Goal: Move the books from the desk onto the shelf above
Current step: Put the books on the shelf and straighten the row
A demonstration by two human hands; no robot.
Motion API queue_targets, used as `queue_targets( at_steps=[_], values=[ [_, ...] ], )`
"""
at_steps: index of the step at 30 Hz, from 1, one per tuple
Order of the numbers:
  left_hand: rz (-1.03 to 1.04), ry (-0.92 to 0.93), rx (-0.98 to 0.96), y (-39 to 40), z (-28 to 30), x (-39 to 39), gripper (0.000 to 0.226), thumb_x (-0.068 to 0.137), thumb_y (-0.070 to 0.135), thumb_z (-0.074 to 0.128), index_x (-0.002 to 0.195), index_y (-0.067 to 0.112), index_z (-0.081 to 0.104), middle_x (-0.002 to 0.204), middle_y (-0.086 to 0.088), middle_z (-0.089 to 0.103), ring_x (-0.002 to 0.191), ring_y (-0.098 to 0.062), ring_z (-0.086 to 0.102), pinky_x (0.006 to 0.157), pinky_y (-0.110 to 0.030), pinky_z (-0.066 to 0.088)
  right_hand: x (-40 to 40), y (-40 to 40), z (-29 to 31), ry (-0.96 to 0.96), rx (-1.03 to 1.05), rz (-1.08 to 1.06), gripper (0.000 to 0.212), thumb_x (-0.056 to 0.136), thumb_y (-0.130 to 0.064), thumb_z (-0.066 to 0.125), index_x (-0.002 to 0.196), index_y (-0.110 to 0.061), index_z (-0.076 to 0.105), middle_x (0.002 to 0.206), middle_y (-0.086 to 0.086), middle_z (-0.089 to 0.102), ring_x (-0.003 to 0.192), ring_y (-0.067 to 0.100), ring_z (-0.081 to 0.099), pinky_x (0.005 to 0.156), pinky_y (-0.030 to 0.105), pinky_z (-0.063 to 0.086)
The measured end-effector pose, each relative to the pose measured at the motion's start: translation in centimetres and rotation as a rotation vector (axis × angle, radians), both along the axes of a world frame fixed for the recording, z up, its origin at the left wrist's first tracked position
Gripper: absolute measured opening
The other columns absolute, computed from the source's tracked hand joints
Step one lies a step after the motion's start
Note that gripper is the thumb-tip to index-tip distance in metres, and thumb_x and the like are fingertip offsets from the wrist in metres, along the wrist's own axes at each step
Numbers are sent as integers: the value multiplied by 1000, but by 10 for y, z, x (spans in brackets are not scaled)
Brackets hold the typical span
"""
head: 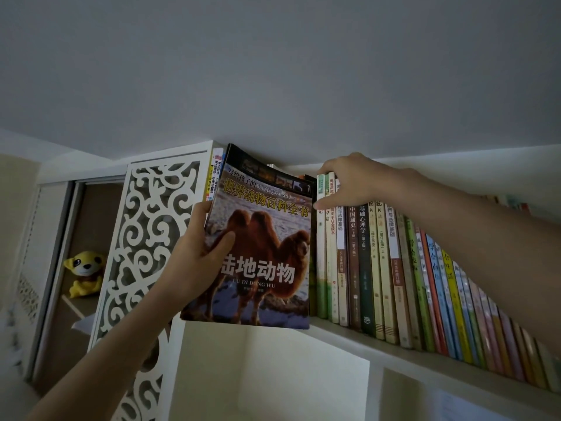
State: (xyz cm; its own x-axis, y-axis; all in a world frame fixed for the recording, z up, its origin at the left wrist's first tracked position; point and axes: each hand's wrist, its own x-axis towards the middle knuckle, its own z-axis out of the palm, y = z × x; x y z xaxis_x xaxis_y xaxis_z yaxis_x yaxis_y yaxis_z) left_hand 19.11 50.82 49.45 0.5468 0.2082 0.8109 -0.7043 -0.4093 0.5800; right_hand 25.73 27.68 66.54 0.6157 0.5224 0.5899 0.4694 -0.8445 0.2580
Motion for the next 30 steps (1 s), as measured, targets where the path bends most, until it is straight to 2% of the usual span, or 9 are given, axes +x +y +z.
queue_targets(
  at_steps=[2, 5, 9, 13, 16, 19, 24, 27, 30],
  values=[
    [30, -26, 25, 0, 1, -1, 33, 96, 13, 51, 123, 24, 36, 98, -2, 68, 80, -14, 72, 64, -42, 61, 1, -1, -1, -52, 21, 11, 73, 78, -59, 67, 134, -15, 49, 117, 9, 63, 99, 23, 61, 79, 30, 49],
    [39, -56, 67, -1, 1, -5, 32, 96, 12, 51, 122, 23, 35, 98, -2, 68, 80, -14, 72, 61, -38, 61, 4, 2, -6, -148, 80, -8, 64, 76, -67, 63, 118, -19, 53, 99, 4, 62, 87, 21, 60, 69, 31, 48],
    [-5, -42, 82, -3, 6, -8, 31, 96, 14, 51, 121, 26, 35, 101, -1, 67, 84, -15, 72, 63, -38, 61, 10, 6, -15, -295, 86, -42, 50, 77, -67, 62, 98, -25, 46, 86, 0, 59, 79, 22, 59, 66, 33, 47],
    [-17, -38, 53, -13, 17, 0, 31, 97, 13, 51, 119, 27, 34, 98, 2, 65, 80, -10, 71, 58, -26, 59, 13, 5, -16, -329, 81, -28, 45, 83, -56, 62, 109, -22, 52, 95, 4, 64, 79, 22, 58, 66, 33, 46],
    [123, -84, 165, -30, 29, 13, 34, 98, 13, 49, 126, 24, 34, 101, 7, 62, 77, -8, 68, 57, -20, 57, 10, 4, -15, -290, 72, -39, 47, 85, -54, 61, 117, -21, 53, 99, 5, 63, 81, 23, 59, 66, 34, 47],
    [256, -111, 288, -43, 44, 23, 37, 98, 14, 49, 131, 20, 35, 101, 0, 64, 74, -7, 63, 54, -18, 51, 7, 2, -12, -249, 69, -43, 50, 84, -53, 62, 122, -21, 54, 104, 7, 62, 87, 25, 60, 66, 32, 46],
    [320, -111, 355, -51, 61, 23, 38, 98, 16, 49, 134, 18, 35, 99, 7, 54, 67, 1, 52, 50, -10, 42, 11, 1, -12, -245, 60, -34, 55, 83, -54, 62, 129, -25, 52, 113, 7, 62, 98, 27, 61, 68, 31, 45],
    [253, -91, 234, -68, 44, 32, 37, 98, 14, 48, 132, 20, 34, 102, 6, 59, 71, -2, 59, 52, -12, 50, 9, 1, -13, -226, 41, -35, 56, 81, -53, 63, 129, -25, 52, 111, 7, 61, 96, 27, 60, 69, 31, 45],
    [175, -114, 52, -96, 12, 52, 35, 99, 16, 46, 131, 19, 32, 118, -3, 62, 98, -19, 65, 74, -35, 58, 4, 2, -11, -177, -1, -35, 62, 76, -56, 68, 127, -23, 54, 104, 4, 62, 88, 23, 60, 68, 31, 46]
  ],
)
